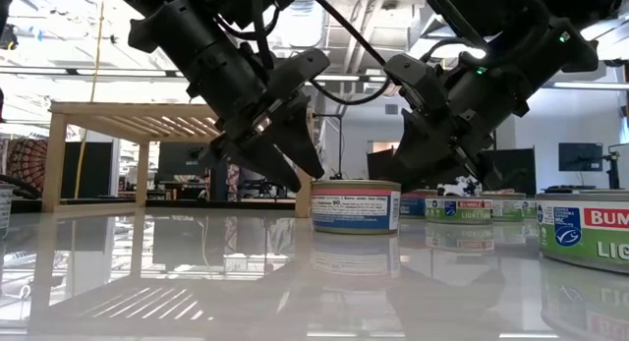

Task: Stack canned seafood by type on shelf
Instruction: Put the blue tuna can on the shelf

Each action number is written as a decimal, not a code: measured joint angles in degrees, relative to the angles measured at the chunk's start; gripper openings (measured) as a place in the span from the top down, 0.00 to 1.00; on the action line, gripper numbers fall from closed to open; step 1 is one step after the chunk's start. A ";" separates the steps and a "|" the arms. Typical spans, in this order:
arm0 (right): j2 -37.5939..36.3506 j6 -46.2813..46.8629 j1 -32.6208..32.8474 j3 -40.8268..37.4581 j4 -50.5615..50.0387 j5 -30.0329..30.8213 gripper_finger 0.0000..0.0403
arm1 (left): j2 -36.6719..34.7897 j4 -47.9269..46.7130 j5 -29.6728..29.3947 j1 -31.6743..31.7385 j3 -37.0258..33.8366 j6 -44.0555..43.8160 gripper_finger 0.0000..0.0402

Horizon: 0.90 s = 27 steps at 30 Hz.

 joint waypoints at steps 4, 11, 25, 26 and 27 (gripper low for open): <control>0.02 -0.18 0.00 0.00 0.02 -0.01 0.83 | 0.00 0.00 0.03 -0.07 0.00 0.91 0.63; 0.04 -0.41 0.30 -0.04 0.02 -0.02 0.83 | 0.00 0.95 0.29 0.07 -0.02 -0.18 0.63; 0.09 -1.27 0.33 -0.07 -0.02 -0.09 0.83 | 0.00 -2.40 -0.65 0.23 -0.02 1.67 0.57; 0.09 -1.27 0.33 -0.07 -0.02 -0.09 0.83 | -0.04 -3.15 -0.74 0.24 -0.02 1.48 0.55; 0.09 -1.27 0.33 -0.07 -0.02 -0.09 0.83 | -0.04 -3.72 -0.96 0.24 -0.02 1.46 0.52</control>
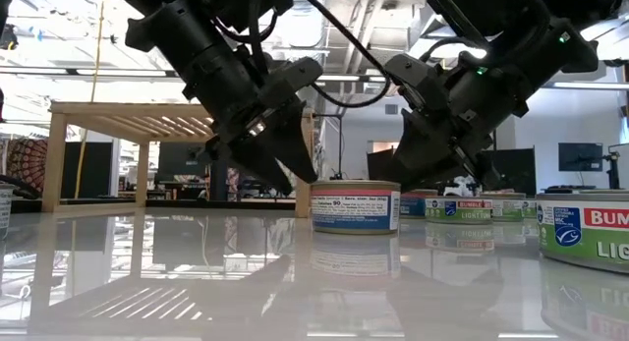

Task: Stack canned seafood by type on shelf
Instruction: Put the blue tuna can on the shelf

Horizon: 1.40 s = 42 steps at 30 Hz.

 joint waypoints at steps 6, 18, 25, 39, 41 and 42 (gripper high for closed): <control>0.00 0.00 0.02 -0.02 -0.02 -0.01 0.83 | 0.09 -2.15 0.05 -0.17 -0.07 -1.22 0.31; 0.02 0.02 0.63 -0.02 0.02 -0.04 0.83 | 0.01 -2.28 2.67 -1.56 -0.07 -3.48 0.20; 0.02 0.04 1.00 -0.02 -0.20 -0.02 0.83 | -2.66 -1.94 -0.24 -1.92 -0.04 -3.54 0.21; -0.01 0.89 -1.15 0.07 -1.13 -0.28 0.83 | -4.72 0.14 6.39 0.70 -0.02 -11.79 0.21; -0.10 1.55 -1.39 0.11 -2.33 -0.20 0.84 | -4.72 0.31 6.42 0.70 -0.02 -13.87 0.21; -0.12 1.56 -1.57 0.12 -2.72 -0.14 0.84 | -4.72 0.59 6.45 0.70 -0.02 -14.97 0.21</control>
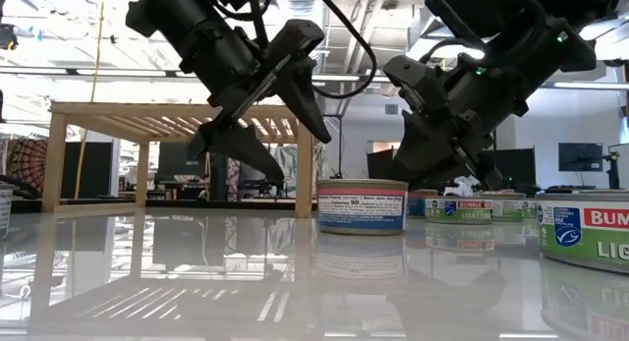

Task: Stack canned seafood by type on shelf
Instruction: Put the blue tuna can on the shelf

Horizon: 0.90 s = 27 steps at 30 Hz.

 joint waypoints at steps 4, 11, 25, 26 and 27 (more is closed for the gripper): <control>-0.11 0.02 -0.07 -0.03 -0.10 0.31 0.84 | 0.00 1.47 1.26 0.00 0.03 -4.02 0.21; -2.13 -0.99 -0.10 -0.27 -1.19 0.62 0.84 | 0.02 1.89 1.17 -0.91 0.04 -10.13 0.21; -2.18 0.37 0.79 -0.17 -2.81 1.40 0.84 | 12.09 20.77 2.98 -1.62 0.06 -12.65 0.21; -2.21 0.64 0.86 -0.15 -3.24 1.41 0.84 | 12.25 20.74 3.08 -1.62 0.06 -12.90 0.21; -2.24 1.05 0.94 -0.12 -3.63 1.42 0.84 | 12.39 20.39 3.18 -1.64 0.04 -13.02 0.21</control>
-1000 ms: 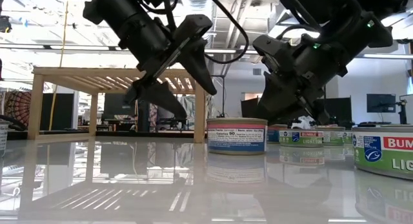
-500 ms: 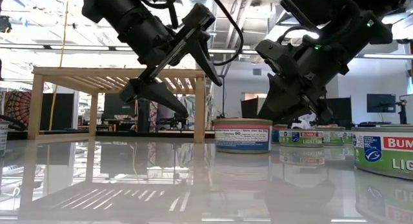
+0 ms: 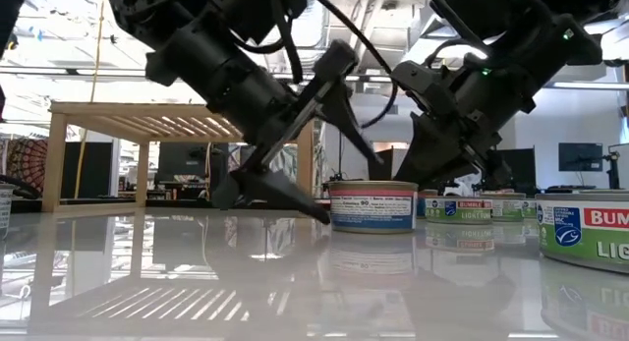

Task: Stack canned seafood by type on shelf
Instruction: Put the blue tuna can on the shelf

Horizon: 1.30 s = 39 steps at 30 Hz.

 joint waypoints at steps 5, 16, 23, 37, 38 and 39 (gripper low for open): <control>-0.02 0.47 0.17 0.04 -1.00 0.01 0.84 | -0.18 0.12 0.02 -0.02 0.00 0.30 0.21; -0.04 1.54 0.21 0.07 -1.59 0.23 0.85 | -0.18 0.45 0.02 0.09 0.00 1.50 0.21; -0.04 1.63 0.73 0.04 -1.63 0.61 0.91 | -0.15 0.32 -0.18 0.09 0.00 1.70 0.21; -0.04 2.07 0.95 0.03 -1.69 0.74 0.94 | -0.15 1.68 -0.26 0.09 0.00 1.56 0.21; -0.04 2.26 0.95 0.02 -1.70 0.75 0.94 | -0.15 1.66 -0.26 0.09 0.00 1.61 0.21; -0.04 2.31 0.95 0.02 -1.72 0.75 0.94 | -0.15 1.66 -0.27 0.09 0.00 1.74 0.21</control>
